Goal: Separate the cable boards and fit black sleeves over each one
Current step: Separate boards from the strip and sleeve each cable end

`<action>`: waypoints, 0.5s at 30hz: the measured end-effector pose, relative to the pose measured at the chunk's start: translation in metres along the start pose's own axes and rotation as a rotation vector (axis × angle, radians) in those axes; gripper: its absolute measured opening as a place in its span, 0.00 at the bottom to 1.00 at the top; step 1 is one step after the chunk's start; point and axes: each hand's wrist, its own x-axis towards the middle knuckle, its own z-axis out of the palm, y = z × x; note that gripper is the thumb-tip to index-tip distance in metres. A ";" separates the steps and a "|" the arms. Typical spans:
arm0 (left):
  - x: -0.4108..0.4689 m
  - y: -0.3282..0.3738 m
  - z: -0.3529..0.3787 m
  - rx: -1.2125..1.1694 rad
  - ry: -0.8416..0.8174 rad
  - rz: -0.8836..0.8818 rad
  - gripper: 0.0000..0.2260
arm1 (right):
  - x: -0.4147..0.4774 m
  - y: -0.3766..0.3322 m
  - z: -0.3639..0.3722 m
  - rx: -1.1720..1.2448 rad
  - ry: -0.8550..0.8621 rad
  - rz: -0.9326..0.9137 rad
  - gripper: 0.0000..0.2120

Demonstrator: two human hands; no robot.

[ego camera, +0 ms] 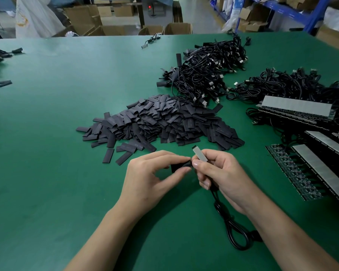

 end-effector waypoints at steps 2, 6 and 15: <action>0.000 0.000 0.000 -0.001 0.011 0.003 0.07 | 0.000 -0.002 0.000 0.020 0.000 0.000 0.08; 0.002 0.000 -0.001 -0.010 0.047 -0.014 0.06 | -0.002 -0.007 -0.002 0.120 -0.001 0.007 0.17; 0.003 0.000 -0.003 -0.022 0.020 -0.037 0.07 | -0.002 -0.012 -0.004 -0.243 -0.055 -0.047 0.17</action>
